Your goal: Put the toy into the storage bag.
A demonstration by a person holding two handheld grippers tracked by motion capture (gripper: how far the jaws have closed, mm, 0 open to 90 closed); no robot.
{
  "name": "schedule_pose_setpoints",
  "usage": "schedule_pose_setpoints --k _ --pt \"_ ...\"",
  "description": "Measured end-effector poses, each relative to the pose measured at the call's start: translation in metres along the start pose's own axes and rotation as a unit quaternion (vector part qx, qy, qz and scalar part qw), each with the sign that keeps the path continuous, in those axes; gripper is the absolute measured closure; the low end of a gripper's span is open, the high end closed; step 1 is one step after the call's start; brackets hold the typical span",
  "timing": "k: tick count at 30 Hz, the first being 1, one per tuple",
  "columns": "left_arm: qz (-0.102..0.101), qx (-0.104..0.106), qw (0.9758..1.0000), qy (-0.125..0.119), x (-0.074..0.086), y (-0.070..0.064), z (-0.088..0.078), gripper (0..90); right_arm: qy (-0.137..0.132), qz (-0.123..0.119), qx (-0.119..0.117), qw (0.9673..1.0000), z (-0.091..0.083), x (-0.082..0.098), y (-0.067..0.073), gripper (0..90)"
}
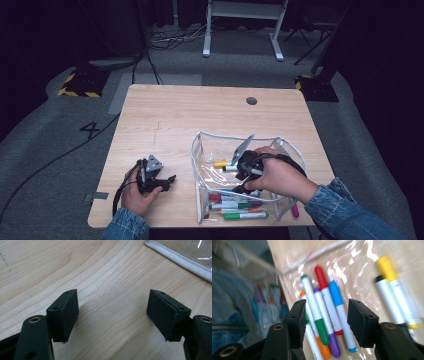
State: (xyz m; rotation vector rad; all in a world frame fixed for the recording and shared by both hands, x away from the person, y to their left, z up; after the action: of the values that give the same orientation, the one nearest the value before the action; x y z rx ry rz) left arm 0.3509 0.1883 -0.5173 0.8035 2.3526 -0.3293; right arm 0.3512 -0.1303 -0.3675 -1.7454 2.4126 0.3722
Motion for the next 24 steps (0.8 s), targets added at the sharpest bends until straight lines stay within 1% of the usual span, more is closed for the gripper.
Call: schedule_pose_setpoints --k 3,5,7,8,11,13,16,20,21,23,24 --pt "0.000 0.000 1.0000 0.000 0.000 0.000 0.000 26.2 -0.043 0.009 0.026 0.9987 -0.023 0.004 -0.003 51.0" --pt "0.000 0.000 1.0000 0.000 0.000 0.000 0.000 26.2 -0.071 0.019 0.040 0.9965 -0.038 0.009 -0.005 51.8" --pt "0.000 0.000 1.0000 0.000 0.000 0.000 0.000 26.2 -0.094 0.031 0.055 0.9936 -0.052 0.014 -0.007 52.3" --pt "0.000 0.000 1.0000 0.000 0.000 0.000 0.000 26.2 -0.107 0.035 0.063 0.9916 -0.058 0.018 -0.009 52.6" --pt "0.000 0.000 1.0000 0.000 0.000 0.000 0.000 26.2 -0.137 0.057 0.080 0.9856 -0.076 0.029 -0.013 52.8" --pt "0.000 0.000 1.0000 0.000 0.000 0.000 0.000 26.2 -0.154 0.071 0.096 0.9808 -0.087 0.038 -0.016 53.1" --pt "-0.001 0.000 1.0000 0.000 0.000 0.000 0.000 26.2 -0.178 0.097 0.111 0.9729 -0.100 0.052 -0.023 53.9" --pt "-0.001 0.000 1.0000 0.000 0.000 0.000 0.000 26.2 -0.194 0.127 0.129 0.9643 -0.111 0.072 -0.033 54.0" --pt "0.000 0.000 1.0000 0.000 0.000 0.000 0.000 26.2 -0.199 0.136 0.132 0.9616 -0.113 0.078 -0.036 54.2" --pt "0.000 0.000 1.0000 0.000 0.000 0.000 0.000 26.2 -0.202 0.152 0.137 0.9577 -0.114 0.088 -0.042 54.3" --pt "-0.001 0.000 1.0000 0.000 0.000 0.000 0.000 26.2 -0.205 0.160 0.140 0.9553 -0.115 0.093 -0.045 54.3"
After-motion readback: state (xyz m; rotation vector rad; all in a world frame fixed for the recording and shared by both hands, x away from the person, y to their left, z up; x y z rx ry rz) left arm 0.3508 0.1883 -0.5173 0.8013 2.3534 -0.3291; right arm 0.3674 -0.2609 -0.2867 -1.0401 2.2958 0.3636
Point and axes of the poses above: each handheld gripper's, and its own axes: z roughly forward along the jaws, x roughly out of its underside, y roughly to its left, the point moved 1 cm from there along z, roughly forward along the jaws, and after that the axes turned 6 degrees about y, right-handed, at the moved point
